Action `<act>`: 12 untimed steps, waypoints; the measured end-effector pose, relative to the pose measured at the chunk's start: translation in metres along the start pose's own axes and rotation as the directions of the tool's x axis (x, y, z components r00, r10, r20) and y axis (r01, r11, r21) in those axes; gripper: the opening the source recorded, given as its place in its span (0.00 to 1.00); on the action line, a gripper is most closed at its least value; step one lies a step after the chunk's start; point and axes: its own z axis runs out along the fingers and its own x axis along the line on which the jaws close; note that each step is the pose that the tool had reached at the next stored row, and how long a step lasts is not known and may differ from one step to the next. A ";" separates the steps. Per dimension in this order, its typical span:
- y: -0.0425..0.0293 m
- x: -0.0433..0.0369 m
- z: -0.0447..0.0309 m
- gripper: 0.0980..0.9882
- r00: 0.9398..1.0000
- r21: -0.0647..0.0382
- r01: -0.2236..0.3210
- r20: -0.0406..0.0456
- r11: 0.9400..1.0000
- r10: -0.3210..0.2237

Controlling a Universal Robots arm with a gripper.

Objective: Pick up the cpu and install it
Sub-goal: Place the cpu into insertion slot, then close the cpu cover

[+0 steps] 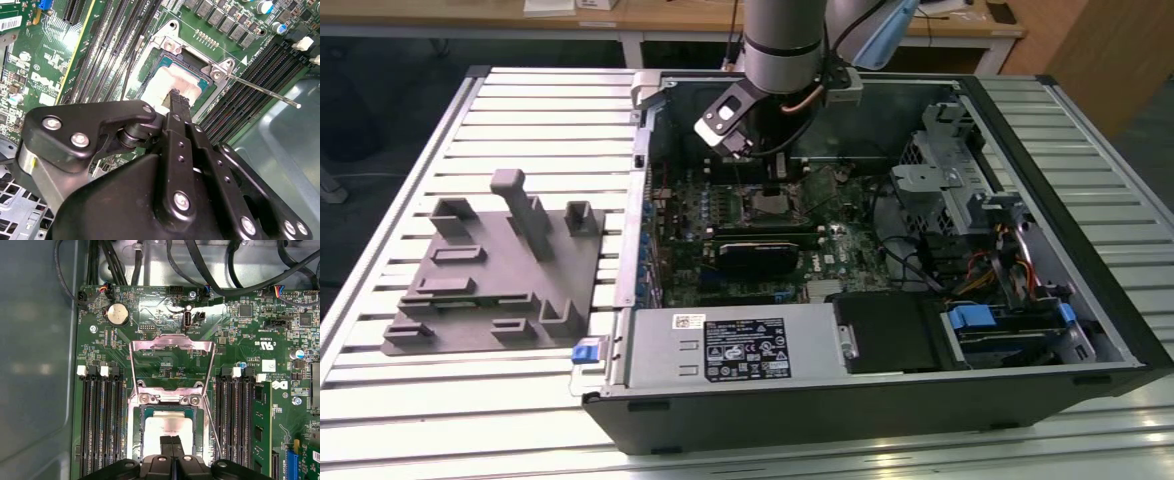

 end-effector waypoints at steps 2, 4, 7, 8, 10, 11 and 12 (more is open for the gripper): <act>0.0000 0.0000 -0.0001 0.01 1.000 0.000 0.000 0.000 1.000 0.000; 0.0000 0.0000 -0.0001 0.01 1.000 0.000 0.000 0.000 1.000 0.000; 0.0000 0.0000 -0.0002 0.01 1.000 0.000 0.000 0.000 1.000 0.000; 0.0000 0.0000 -0.0004 0.01 1.000 0.000 0.000 0.000 1.000 0.000; 0.0000 0.0000 -0.0005 0.01 1.000 0.000 0.000 0.000 1.000 0.000; 0.0000 0.0000 -0.0005 0.01 1.000 0.000 0.000 0.000 1.000 0.000; 0.0000 0.0000 -0.0005 0.01 1.000 0.000 0.000 0.000 1.000 0.000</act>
